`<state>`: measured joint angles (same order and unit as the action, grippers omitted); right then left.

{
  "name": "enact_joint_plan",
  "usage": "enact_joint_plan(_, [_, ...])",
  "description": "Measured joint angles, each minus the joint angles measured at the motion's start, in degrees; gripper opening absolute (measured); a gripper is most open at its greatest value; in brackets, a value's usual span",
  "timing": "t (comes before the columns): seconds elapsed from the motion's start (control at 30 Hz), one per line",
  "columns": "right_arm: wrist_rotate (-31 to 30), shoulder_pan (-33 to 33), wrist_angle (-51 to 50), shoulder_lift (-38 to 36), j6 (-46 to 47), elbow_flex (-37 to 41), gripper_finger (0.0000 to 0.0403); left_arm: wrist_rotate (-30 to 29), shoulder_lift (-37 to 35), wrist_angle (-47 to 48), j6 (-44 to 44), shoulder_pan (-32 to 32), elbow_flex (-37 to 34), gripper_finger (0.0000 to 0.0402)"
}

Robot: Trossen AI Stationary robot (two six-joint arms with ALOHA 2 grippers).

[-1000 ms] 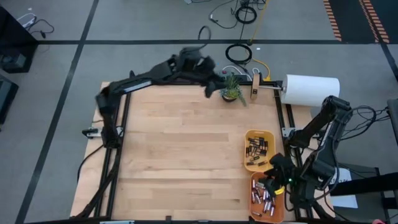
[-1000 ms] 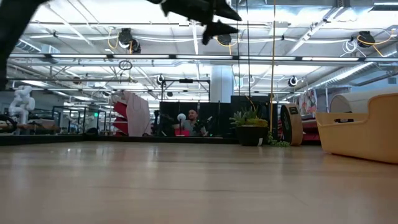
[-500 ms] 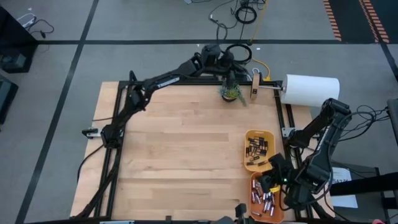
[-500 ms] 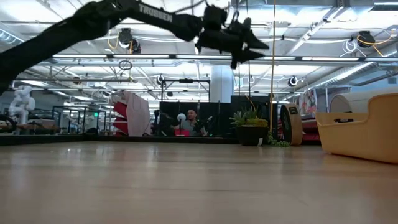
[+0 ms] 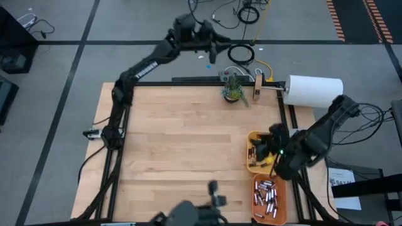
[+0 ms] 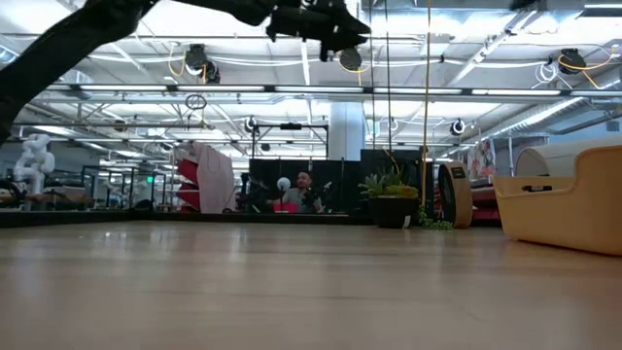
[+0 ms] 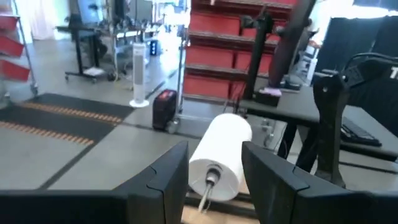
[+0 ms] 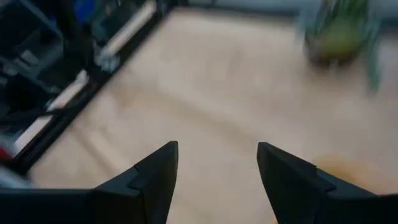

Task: Sort batteries
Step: Adjust the white lamp

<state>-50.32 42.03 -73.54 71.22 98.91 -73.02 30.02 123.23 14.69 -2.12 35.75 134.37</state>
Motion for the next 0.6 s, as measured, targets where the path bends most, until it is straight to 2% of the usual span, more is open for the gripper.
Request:
enact_joint_plan(0.13, [-6.7, -6.3, -0.2, -2.7, -14.9, -1.7, 0.0212, 0.8, -1.4, 6.5, 1.3, 3.8, 0.0, 0.0157])
enact_joint_plan(0.3, [-7.0, -19.0, -0.6, -5.0, -35.7, -7.9, 0.0212, 6.0, -1.5, 17.5, 4.8, 7.5, -0.1, 0.0157])
enact_joint_plan(0.4, [-1.4, -27.5, -0.4, -4.8, -48.5, -12.7, 0.0209, 8.3, -1.5, 21.9, 8.0, 8.7, -0.2, 0.0157])
enact_joint_plan(0.6, [10.3, -46.0, -0.5, -2.3, -71.6, -20.8, 0.0191, 11.9, -1.5, 22.8, 10.0, 10.2, -0.2, 0.0157])
